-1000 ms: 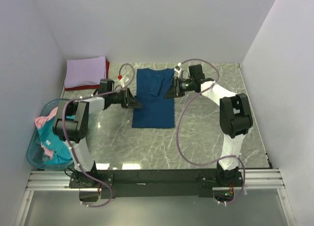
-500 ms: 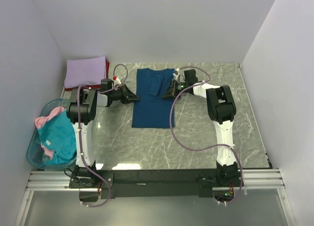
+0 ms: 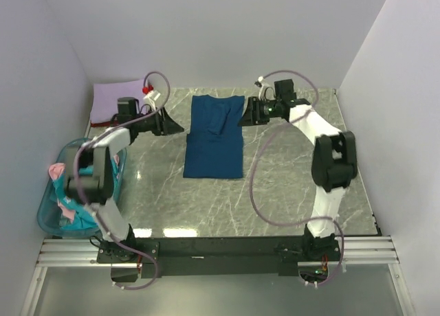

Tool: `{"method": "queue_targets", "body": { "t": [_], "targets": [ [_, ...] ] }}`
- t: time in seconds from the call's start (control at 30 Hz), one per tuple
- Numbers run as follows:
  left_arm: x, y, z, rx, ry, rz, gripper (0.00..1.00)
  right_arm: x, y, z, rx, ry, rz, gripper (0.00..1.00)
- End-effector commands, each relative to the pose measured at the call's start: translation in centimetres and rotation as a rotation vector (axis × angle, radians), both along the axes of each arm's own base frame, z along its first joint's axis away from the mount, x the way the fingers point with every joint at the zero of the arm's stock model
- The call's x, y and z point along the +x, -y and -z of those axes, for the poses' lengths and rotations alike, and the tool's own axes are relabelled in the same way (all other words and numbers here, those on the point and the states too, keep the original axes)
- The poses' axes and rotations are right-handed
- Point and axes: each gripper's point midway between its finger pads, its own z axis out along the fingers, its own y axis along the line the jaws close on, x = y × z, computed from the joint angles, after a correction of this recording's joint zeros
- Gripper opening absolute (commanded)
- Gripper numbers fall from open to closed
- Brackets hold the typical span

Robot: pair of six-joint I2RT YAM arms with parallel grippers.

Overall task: Fold and stack the t-shirts
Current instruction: Fold the tshirt

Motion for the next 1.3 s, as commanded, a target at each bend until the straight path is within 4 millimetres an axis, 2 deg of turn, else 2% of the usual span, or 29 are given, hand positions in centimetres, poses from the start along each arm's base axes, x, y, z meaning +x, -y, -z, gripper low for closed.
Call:
{"method": "queue_targets", "body": {
  "t": [0.0,0.03,0.07,0.1,0.13,0.17,0.2,0.23,0.3,0.33,0.37,0.4,0.43,0.47,0.5,0.63,0.8,0.83,0.9,0.93,1.27],
  "targets": [
    [-6.0,-0.9,-2.5,0.224,0.301,0.217,0.60,-4.9,0.8,-4.8,-0.161,0.231,-0.154,0.59],
    [-7.5,-1.2,-1.8,0.257,0.325,0.248,0.60,-6.3,1.0,-3.6,-0.222,0.227,-0.169,0.59],
    [-8.6,-1.4,-1.7,0.292,0.373,0.280,0.61,-7.3,0.9,-3.4,-0.256,0.249,-0.197,0.59],
    [-9.6,-1.7,-2.7,0.360,0.517,0.332,0.61,-8.4,1.1,-4.1,-0.302,0.316,-0.235,0.59],
    [-11.5,-2.0,-1.2,0.383,0.508,0.367,0.61,-10.2,0.8,-2.5,-0.364,0.318,-0.275,0.59],
    [-12.6,-2.2,-0.8,0.409,0.546,0.398,0.62,-11.1,0.9,-2.1,-0.399,0.345,-0.298,0.59],
    [-13.3,-2.5,-1.2,0.476,0.695,0.460,0.62,-11.7,0.9,-3.1,-0.431,0.443,-0.333,0.59],
    [-15.1,-2.8,0.5,0.496,0.692,0.500,0.62,-13.7,0.6,-1.1,-0.491,0.457,-0.393,0.59],
    [-16.1,-3.0,0.8,0.568,0.846,0.573,0.62,-14.7,0.3,-1.6,-0.556,0.624,-0.469,0.59],
    [-17.0,-3.0,2.0,0.580,0.860,0.600,0.62,-16.0,0.7,0.1,-0.595,0.635,-0.514,0.59],
    [-16.9,-3.1,2.3,0.618,0.925,0.622,0.62,-16.8,0.1,0.7,-0.625,0.682,-0.559,0.59],
    [-17.1,-2.7,2.5,0.632,0.966,0.644,0.61,-16.5,-0.3,0.2,-0.641,0.777,-0.584,0.59],
    [-17.6,-2.5,3.4,0.643,0.976,0.668,0.61,-17.3,-0.1,1.5,-0.661,0.785,-0.618,0.59],
    [-17.1,-2.5,3.7,0.691,1.035,0.691,0.60,-17.3,-0.8,1.6,-0.675,0.858,-0.654,0.59],
    [-17.4,-1.6,4.1,0.693,1.066,0.726,0.60,-17.4,-0.9,2.2,-0.688,0.875,-0.674,0.59],
    [-17.5,0.2,5.5,0.712,1.101,0.776,0.55,-17.9,-1.2,5.0,-0.726,0.888,-0.750,0.58],
    [-16.7,1.4,7.1,0.741,1.090,0.805,0.50,-17.0,-2.1,6.6,-0.764,0.918,-0.781,0.57],
    [-16.4,1.6,6.8,0.743,1.091,0.803,0.50,-16.7,-2.0,6.9,-0.779,0.919,-0.777,0.57],
    [-16.4,1.7,7.0,0.748,1.095,0.820,0.49,-16.3,-2.2,7.4,-0.786,0.932,-0.779,0.56],
    [-15.7,1.5,7.1,0.782,1.113,0.809,0.49,-16.2,-2.1,7.6,-0.793,0.931,-0.786,0.55],
    [-13.4,0.8,9.3,0.873,1.071,0.856,0.40,-16.4,-1.3,10.2,-0.842,0.906,-0.850,0.50]
  ]
}}
